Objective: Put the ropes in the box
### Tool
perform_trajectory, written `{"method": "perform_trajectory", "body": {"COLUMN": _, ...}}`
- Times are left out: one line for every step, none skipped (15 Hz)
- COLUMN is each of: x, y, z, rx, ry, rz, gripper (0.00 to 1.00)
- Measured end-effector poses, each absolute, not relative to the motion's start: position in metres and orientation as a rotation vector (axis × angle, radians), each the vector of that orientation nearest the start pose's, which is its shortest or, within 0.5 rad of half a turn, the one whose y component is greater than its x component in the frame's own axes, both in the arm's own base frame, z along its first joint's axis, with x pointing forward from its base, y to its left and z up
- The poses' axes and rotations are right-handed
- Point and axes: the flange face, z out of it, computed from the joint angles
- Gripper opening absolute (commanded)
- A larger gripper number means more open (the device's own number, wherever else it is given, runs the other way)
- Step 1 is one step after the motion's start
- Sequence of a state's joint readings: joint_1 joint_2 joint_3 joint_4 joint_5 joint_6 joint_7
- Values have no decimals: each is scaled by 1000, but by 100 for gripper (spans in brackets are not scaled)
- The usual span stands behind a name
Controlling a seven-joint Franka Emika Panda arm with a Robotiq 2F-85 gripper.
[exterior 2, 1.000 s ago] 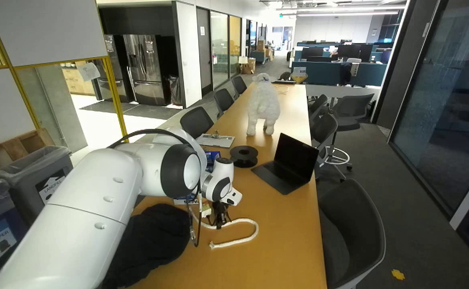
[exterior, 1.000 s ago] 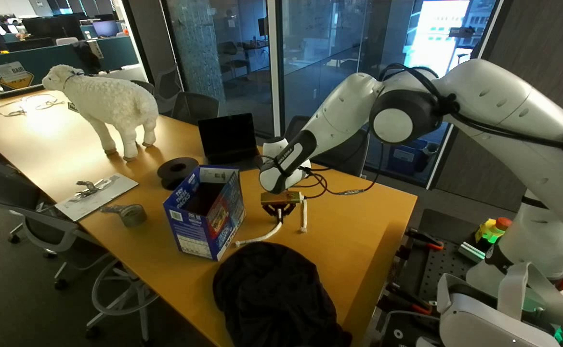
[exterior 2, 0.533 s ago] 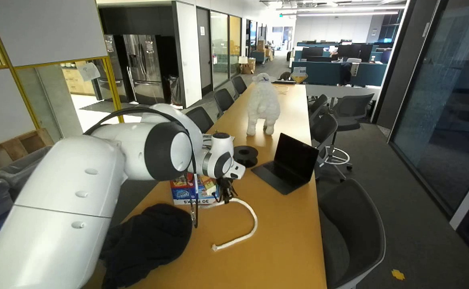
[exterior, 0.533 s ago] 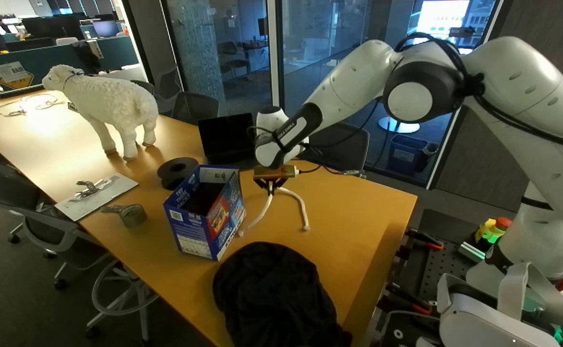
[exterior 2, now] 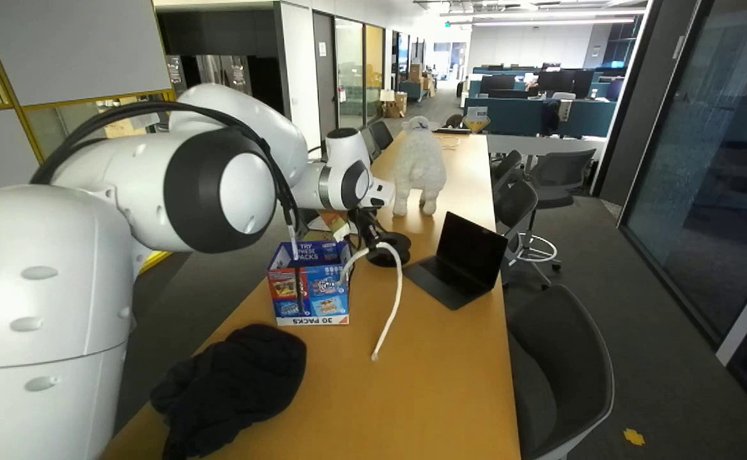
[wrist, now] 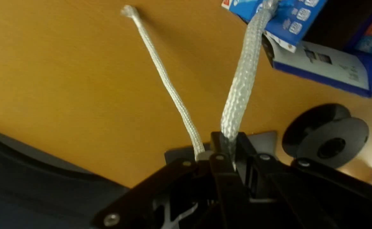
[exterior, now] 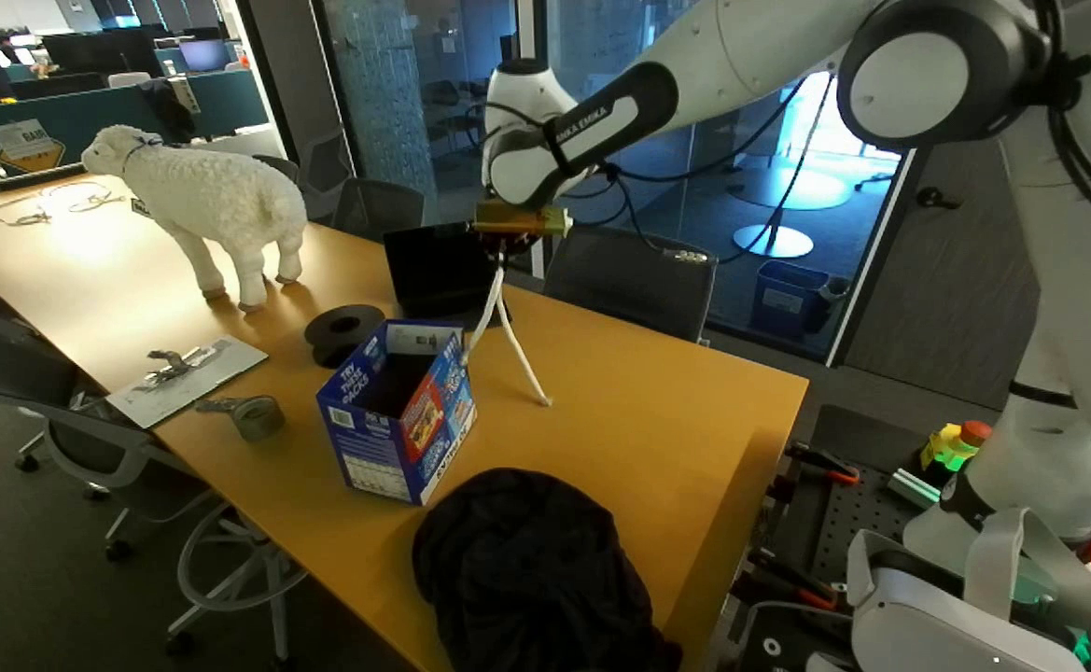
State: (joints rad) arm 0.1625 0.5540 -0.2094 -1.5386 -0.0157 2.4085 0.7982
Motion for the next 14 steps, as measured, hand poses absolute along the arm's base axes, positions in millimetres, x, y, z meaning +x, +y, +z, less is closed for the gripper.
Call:
{"method": "perform_trajectory", "body": {"x": 725, "y": -8, "z": 398, "rx": -2842, "ry": 1191, "rz": -586, "gripper": 13}}
{"method": "perform_trajectory", "body": {"x": 722, "y": -7, "z": 426, "rx": -2833, "ry": 1207, "rz": -638, "gripper": 14}}
{"method": "perform_trajectory", "body": {"x": 719, "y": -6, "z": 453, "rx": -2818, "ry": 1226, "rz": -696, "gripper": 12}}
{"method": "perform_trajectory", "body": {"x": 715, "y": -3, "z": 481, "rx": -2797, "ry": 1244, "rz": -757, "gripper": 12}}
{"method": "perform_trajectory", "body": {"x": 711, "y": 1, "z": 508, "rx": -2769, "ry": 1261, "rz": -820, "gripper": 10}}
{"method": "perform_trajectory", "body": {"x": 706, "y": 6, "z": 535, "rx": -2734, "ry": 1276, "rz": -877, "gripper": 11}}
{"method": "perform_trajectory", "body": {"x": 701, "y": 12, "z": 561, "rx": -2697, "ry": 1288, "rz": -922, "gripper": 10}}
{"method": "perform_trajectory", "body": {"x": 694, "y": 20, "z": 588, "rx": -2657, "ry": 1292, "rz": -961, "gripper": 11}}
{"method": "perform_trajectory", "body": {"x": 687, "y": 29, "z": 613, "rx": -2617, "ry": 1283, "rz": -987, "gripper": 11}}
{"method": "perform_trajectory", "body": {"x": 680, "y": 40, "z": 636, "rx": -2581, "ry": 1260, "rz": -1012, "gripper": 11}}
{"method": "perform_trajectory", "body": {"x": 672, "y": 50, "z": 655, "rx": -2550, "ry": 1233, "rz": -1033, "gripper": 11}}
{"method": "perform_trajectory", "body": {"x": 666, "y": 61, "z": 671, "rx": -2522, "ry": 1205, "rz": -1053, "gripper": 11}}
{"method": "perform_trajectory", "body": {"x": 661, "y": 71, "z": 683, "rx": -2495, "ry": 1177, "rz": -1072, "gripper": 11}}
{"method": "perform_trajectory", "body": {"x": 657, "y": 82, "z": 692, "rx": -2464, "ry": 1146, "rz": -1089, "gripper": 11}}
